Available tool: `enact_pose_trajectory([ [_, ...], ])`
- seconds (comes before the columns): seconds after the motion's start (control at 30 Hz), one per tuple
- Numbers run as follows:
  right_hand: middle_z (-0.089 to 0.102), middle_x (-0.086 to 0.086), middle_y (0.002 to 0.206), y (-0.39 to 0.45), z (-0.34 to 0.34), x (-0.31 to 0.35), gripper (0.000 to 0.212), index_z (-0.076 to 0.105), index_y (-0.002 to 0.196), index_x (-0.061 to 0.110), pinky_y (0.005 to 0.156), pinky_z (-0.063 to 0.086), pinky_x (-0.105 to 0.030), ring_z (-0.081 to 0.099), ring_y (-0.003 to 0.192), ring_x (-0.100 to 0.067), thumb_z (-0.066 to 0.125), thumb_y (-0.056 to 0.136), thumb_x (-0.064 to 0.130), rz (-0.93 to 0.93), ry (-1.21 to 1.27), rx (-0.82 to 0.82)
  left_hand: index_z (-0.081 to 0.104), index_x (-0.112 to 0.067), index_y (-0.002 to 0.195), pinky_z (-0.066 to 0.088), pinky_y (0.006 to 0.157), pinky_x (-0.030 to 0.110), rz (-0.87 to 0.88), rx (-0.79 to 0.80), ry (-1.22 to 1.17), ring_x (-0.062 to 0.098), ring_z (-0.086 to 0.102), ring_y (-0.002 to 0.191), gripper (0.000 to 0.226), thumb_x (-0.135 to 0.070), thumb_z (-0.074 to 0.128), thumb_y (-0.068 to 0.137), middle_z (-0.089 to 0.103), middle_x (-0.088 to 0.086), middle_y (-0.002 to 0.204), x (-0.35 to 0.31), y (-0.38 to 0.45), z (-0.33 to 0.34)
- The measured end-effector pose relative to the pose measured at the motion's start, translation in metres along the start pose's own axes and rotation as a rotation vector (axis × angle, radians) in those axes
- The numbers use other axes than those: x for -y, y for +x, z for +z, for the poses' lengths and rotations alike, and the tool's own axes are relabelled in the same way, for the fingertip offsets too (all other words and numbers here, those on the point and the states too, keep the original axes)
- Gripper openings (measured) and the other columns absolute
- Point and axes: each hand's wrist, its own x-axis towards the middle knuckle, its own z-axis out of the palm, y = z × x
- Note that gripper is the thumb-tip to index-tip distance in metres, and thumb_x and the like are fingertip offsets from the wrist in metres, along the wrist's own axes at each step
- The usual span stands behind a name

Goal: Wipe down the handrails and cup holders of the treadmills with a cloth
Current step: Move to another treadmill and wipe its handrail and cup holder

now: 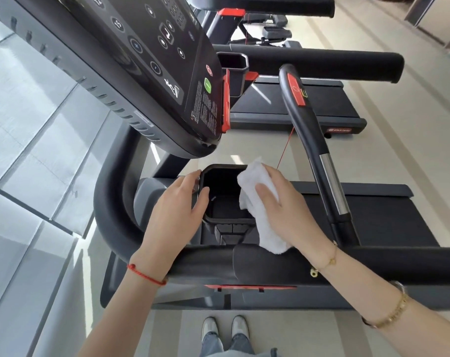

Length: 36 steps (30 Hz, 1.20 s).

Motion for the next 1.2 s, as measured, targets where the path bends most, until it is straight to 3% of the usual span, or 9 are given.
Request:
enact_pose_trajectory([
  [0.1,0.044,0.011,0.14,-0.014,-0.015,-0.002,0.041,0.037,0.144,0.037,0.089,0.028,0.001,0.042,0.12,0.001,0.038,0.103,0.031,-0.096,-0.071,0.016,0.047,-0.018,0.144,0.038,0.088,0.024,-0.007,0.031,-0.058,0.018,0.056,0.113,0.045,-0.031,0.044,0.101,0.064,0.0,0.119,0.003,-0.003,-0.002],
  [0.2,0.044,0.013,0.138,-0.023,-0.032,0.001,0.041,0.04,0.143,0.034,0.094,0.025,0.001,0.043,0.12,0.007,0.034,0.102,0.035,-0.246,-0.143,0.113,0.046,-0.019,0.145,0.04,0.091,0.026,0.029,0.059,-0.062,0.019,0.056,0.115,0.044,-0.029,0.04,0.103,0.062,0.0,0.125,0.007,-0.007,-0.008],
  [0.37,0.044,0.011,0.138,-0.017,-0.029,0.019,0.045,0.039,0.144,0.033,0.106,0.028,-0.018,0.04,0.125,-0.004,0.029,0.102,0.046,-0.443,-0.432,0.465,0.049,-0.02,0.142,0.047,0.097,0.038,0.047,0.07,-0.087,0.019,0.059,0.115,0.041,-0.029,0.039,0.103,0.062,-0.003,0.128,0.008,-0.017,-0.015],
  [0.47,0.052,0.003,0.121,-0.007,0.008,0.037,0.043,0.041,0.136,0.025,0.093,0.039,-0.034,0.052,0.108,-0.018,0.033,0.101,0.048,-0.393,-0.639,0.575,0.051,-0.022,0.141,0.048,0.096,0.037,0.03,0.045,-0.11,0.016,0.06,0.112,0.04,-0.029,0.039,0.104,0.062,-0.006,0.129,0.007,-0.022,-0.015],
  [0.57,0.052,0.001,0.1,-0.004,0.023,0.037,0.038,0.043,0.119,0.02,0.077,0.041,-0.039,0.056,0.087,-0.023,0.032,0.1,0.051,-0.398,-0.733,0.513,0.052,-0.024,0.14,0.049,0.095,0.036,0.013,0.034,-0.119,0.013,0.06,0.112,0.039,-0.031,0.04,0.103,0.062,-0.007,0.128,0.005,-0.022,-0.015],
  [0.8,0.054,0.011,0.115,-0.007,-0.015,0.02,0.04,0.042,0.133,0.029,0.087,0.04,-0.028,0.052,0.103,-0.011,0.035,0.1,0.051,-0.548,-0.736,0.524,0.051,-0.03,0.138,0.052,0.092,0.038,-0.003,0.019,-0.094,0.012,0.059,0.111,0.039,-0.038,0.038,0.101,0.062,-0.009,0.126,0.004,-0.024,-0.016],
  [1.0,0.041,0.011,0.072,0.008,0.013,0.033,0.039,0.043,0.089,0.021,0.066,0.026,-0.028,0.043,0.067,-0.014,0.032,0.099,0.056,-0.553,-0.762,0.494,0.048,-0.032,0.14,0.052,0.089,0.037,-0.014,0.039,-0.099,0.012,0.06,0.108,0.041,-0.04,0.037,0.101,0.062,-0.01,0.125,0.001,-0.025,-0.017],
  [1.1,0.05,0.012,0.083,0.004,0.001,0.023,0.037,0.052,0.108,0.022,0.07,0.031,-0.027,0.048,0.075,-0.013,0.036,0.099,0.054,-0.614,-0.734,0.464,0.051,-0.029,0.139,0.052,0.087,0.038,-0.019,0.036,-0.088,0.012,0.061,0.104,0.045,-0.042,0.036,0.099,0.063,-0.008,0.125,0.0,-0.024,-0.018],
  [1.2,0.064,0.006,0.108,-0.002,-0.021,0.01,0.036,0.057,0.129,0.022,0.089,0.041,-0.021,0.055,0.101,-0.009,0.054,0.097,0.039,-0.696,-0.528,0.476,0.051,-0.028,0.139,0.052,0.087,0.032,-0.015,0.035,-0.062,0.007,0.06,0.101,0.044,-0.042,0.038,0.099,0.064,-0.01,0.12,0.0,-0.023,-0.018],
])
